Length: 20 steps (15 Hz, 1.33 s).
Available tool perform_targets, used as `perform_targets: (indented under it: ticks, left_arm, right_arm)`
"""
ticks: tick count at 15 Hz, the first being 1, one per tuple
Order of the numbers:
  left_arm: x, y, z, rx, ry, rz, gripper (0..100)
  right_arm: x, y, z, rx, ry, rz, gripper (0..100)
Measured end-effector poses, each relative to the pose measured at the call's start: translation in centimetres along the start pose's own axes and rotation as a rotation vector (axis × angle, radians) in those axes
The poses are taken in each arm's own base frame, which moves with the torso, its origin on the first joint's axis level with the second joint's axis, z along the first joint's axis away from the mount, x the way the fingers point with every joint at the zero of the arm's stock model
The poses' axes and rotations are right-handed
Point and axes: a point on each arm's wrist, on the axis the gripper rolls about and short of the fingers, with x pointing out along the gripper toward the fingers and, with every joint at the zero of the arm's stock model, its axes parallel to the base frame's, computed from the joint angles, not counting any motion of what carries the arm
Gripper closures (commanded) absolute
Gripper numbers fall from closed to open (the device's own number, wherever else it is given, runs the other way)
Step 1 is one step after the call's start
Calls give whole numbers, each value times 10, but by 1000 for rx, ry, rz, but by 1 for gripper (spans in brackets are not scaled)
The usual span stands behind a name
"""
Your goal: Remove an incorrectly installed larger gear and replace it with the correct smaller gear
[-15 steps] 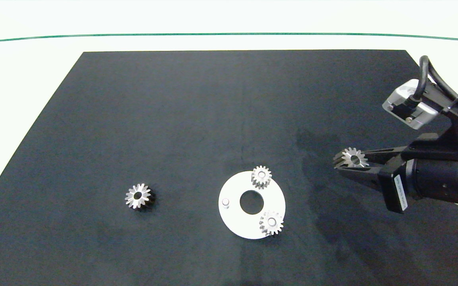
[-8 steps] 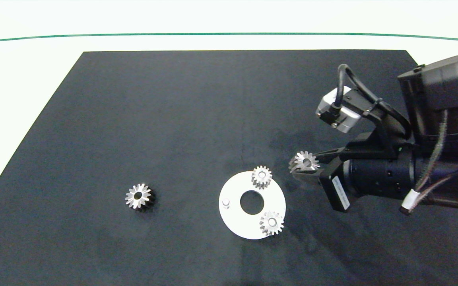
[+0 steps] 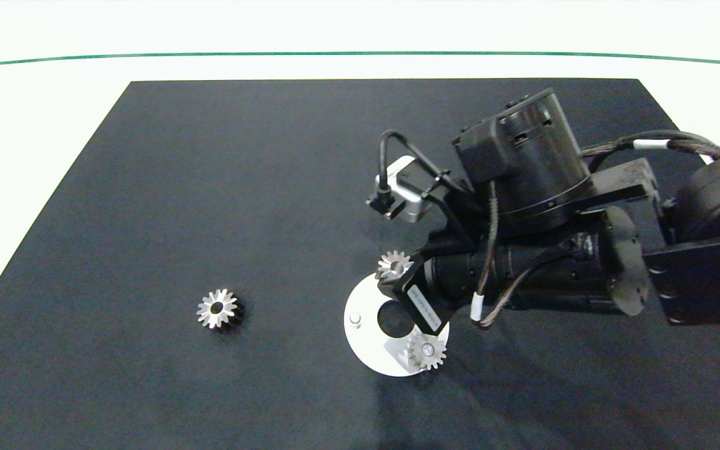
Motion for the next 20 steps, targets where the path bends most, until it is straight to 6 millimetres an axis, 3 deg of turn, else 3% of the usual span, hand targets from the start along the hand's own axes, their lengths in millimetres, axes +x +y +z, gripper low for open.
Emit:
perform_targets:
  ticks: [3, 7, 20]
  left_arm:
    - [-2, 0, -1, -1, -8, -1, 0]
    - [-3, 0, -1, -1, -12, -2, 0]
    - [-3, 0, -4, 0, -11, -5, 0]
  right_arm:
    - [18, 18, 1, -73, 29, 12, 81]
    - [32, 26, 1, -123, 57, 0, 81]
    - [50, 39, -3, -148, 94, 17, 81]
